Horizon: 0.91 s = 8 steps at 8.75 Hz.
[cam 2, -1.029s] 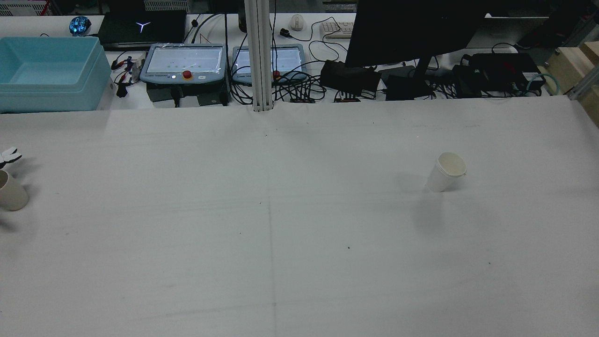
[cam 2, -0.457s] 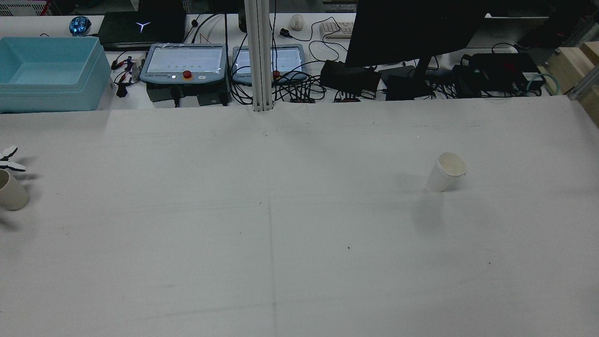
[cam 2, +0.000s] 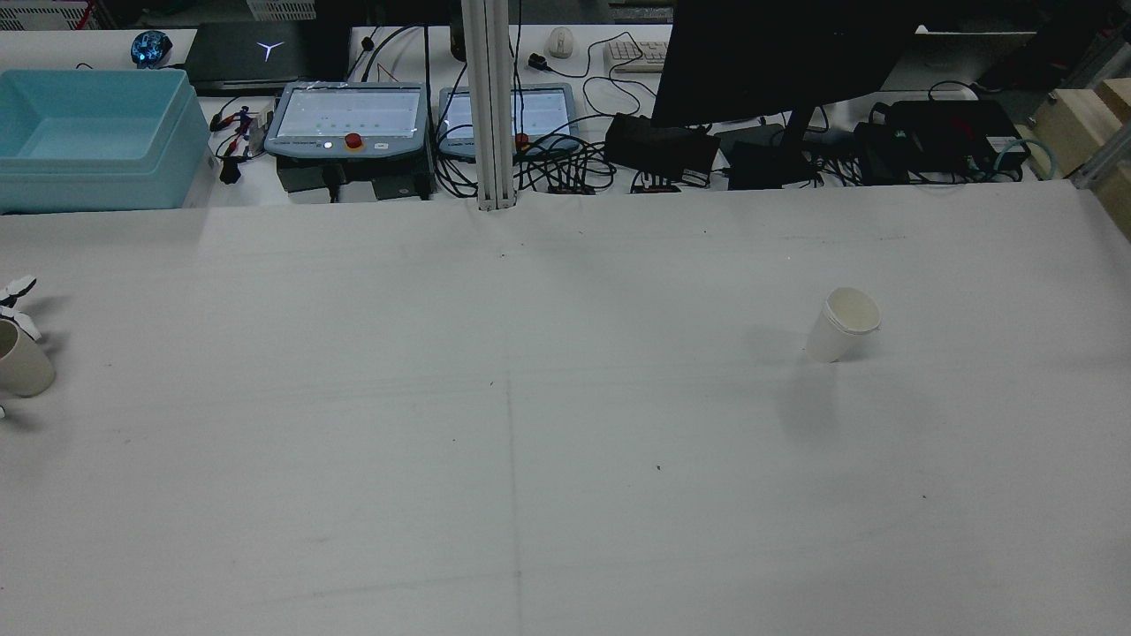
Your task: Pour water
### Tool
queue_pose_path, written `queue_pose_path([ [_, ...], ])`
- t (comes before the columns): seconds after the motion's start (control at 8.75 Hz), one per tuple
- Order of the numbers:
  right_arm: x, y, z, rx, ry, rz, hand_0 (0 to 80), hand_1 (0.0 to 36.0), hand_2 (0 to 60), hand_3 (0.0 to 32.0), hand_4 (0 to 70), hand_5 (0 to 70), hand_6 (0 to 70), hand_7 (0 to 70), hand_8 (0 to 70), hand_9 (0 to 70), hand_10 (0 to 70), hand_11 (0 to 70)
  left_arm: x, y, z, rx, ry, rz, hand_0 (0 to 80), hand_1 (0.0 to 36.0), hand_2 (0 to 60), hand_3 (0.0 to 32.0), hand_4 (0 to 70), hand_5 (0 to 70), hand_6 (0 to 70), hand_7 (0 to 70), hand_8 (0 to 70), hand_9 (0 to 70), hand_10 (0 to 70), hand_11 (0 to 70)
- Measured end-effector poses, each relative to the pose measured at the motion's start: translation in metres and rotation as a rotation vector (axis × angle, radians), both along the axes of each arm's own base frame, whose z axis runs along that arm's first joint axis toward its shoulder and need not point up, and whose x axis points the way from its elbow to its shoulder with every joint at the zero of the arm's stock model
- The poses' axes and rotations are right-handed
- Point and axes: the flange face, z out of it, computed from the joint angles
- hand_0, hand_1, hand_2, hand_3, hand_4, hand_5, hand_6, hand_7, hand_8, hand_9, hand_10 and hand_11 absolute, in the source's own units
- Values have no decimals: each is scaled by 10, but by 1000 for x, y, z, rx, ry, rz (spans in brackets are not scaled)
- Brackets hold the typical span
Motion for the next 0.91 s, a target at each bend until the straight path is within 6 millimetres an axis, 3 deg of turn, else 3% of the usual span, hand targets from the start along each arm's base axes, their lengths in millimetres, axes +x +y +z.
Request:
queue_pose_path([
  [0.57, 1, 0, 0, 0, -2, 3, 529, 173, 4, 0, 38, 269, 52, 125, 87, 153, 50, 93, -1, 0, 0, -5, 1, -7, 493, 166, 284, 0, 345, 431, 56, 56, 28, 47, 25, 49],
  [0.69, 2, 0, 0, 0, -2, 4, 528, 173, 5, 0, 38, 267, 51, 123, 86, 152, 50, 93, -1, 0, 0, -5, 1, -7, 480, 203, 491, 0, 349, 426, 57, 57, 29, 47, 26, 51],
  [0.8, 2, 1, 0, 0, -2, 4, 528, 173, 2, 0, 38, 265, 50, 121, 87, 152, 50, 92, -1, 0, 0, -5, 2, -7, 463, 258, 600, 0, 355, 431, 59, 60, 32, 51, 27, 54],
  [0.91, 2, 1, 0, -1, -3, 4, 528, 173, 4, 0, 37, 263, 50, 121, 87, 152, 50, 93, -1, 0, -1, -4, 3, -6, 447, 282, 600, 0, 359, 437, 61, 62, 33, 53, 28, 56],
])
